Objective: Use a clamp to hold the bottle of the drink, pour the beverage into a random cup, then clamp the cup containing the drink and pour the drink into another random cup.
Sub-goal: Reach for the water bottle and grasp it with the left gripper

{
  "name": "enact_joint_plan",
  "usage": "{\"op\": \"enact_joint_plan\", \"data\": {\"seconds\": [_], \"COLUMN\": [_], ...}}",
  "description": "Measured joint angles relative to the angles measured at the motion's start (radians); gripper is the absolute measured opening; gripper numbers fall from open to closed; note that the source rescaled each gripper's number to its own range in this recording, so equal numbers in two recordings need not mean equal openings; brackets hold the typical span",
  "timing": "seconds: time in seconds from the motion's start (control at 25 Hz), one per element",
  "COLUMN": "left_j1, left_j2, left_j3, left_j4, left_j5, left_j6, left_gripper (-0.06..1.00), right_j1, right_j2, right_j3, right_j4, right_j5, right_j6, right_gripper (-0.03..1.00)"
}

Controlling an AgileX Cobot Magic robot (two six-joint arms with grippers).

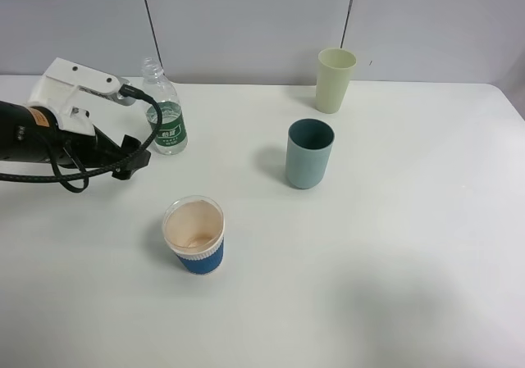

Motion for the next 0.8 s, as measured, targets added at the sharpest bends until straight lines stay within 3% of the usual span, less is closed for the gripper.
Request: {"op": "enact_joint_plan", "data": {"seconds": [0.4, 0.8], "left_j1": [0.0, 0.0], "left_j2": [0.143, 0.271], "left_j3": [-0.001, -0.003], "left_j4": [0.123, 0.173], "left_j5": [-0.228, -0.423], "left_j6": [-0.124, -0.143], "left_gripper": [1.0, 1.0], "right_j1": [0.0, 0.0], "right_j2": [0.0, 0.0], "right_j3": [0.0, 0.0], "right_j4": [0.005, 0.0], "right_j5": [0.0, 0.0], "right_j6": [0.0, 0.0], "right_gripper": [0.58, 0.58]}}
